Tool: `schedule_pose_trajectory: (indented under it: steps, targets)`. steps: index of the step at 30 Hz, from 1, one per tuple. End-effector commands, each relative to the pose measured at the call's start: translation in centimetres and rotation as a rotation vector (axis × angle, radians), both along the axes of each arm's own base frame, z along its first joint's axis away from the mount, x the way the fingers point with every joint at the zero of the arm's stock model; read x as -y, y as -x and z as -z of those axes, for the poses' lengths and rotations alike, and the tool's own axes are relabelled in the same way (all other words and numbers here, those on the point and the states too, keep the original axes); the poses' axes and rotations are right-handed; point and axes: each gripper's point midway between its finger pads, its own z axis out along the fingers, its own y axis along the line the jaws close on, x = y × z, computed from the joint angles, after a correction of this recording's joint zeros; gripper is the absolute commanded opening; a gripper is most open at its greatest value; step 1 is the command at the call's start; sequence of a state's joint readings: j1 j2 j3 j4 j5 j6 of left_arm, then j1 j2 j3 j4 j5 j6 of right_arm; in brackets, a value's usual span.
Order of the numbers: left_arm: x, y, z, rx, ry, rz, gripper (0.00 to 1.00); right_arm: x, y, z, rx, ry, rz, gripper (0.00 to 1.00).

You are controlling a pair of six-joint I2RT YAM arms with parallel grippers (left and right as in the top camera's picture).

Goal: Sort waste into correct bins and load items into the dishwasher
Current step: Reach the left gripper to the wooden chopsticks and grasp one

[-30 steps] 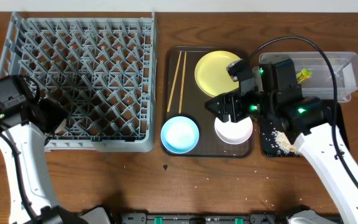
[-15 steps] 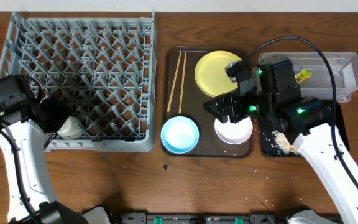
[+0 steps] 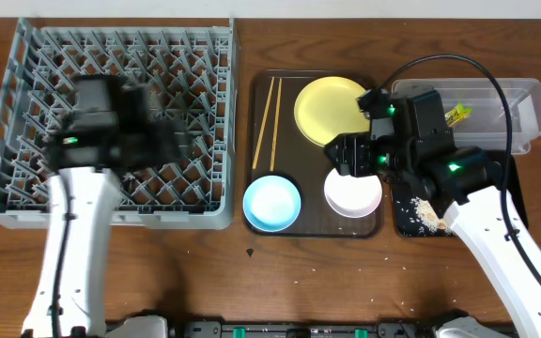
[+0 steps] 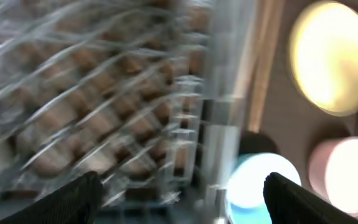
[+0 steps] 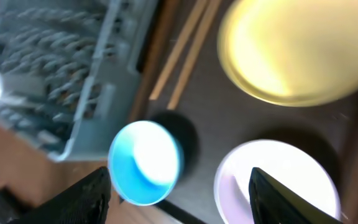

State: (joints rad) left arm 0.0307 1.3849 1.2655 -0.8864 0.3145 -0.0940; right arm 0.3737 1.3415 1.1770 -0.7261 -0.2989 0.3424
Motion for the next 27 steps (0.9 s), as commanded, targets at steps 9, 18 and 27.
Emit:
schedule_pose_trajectory:
  steps: [9, 18, 27]
  targets:
    - [11.2, -6.2, 2.7, 0.211, -0.245, 0.336, 0.82, 1.6, -0.7, 0.4, -0.027, 0.035, 0.153, 0.73]
    - [14.0, -10.1, 9.3, 0.095, -0.219, 0.341, 0.67, 1.6, -0.7, 0.4, -0.028, 0.036, 0.153, 0.73]
    - [15.5, -13.5, 12.3, 0.019, -0.236, 0.359, 0.62, 1.6, -0.7, 0.5, -0.030, 0.037, 0.153, 0.73]
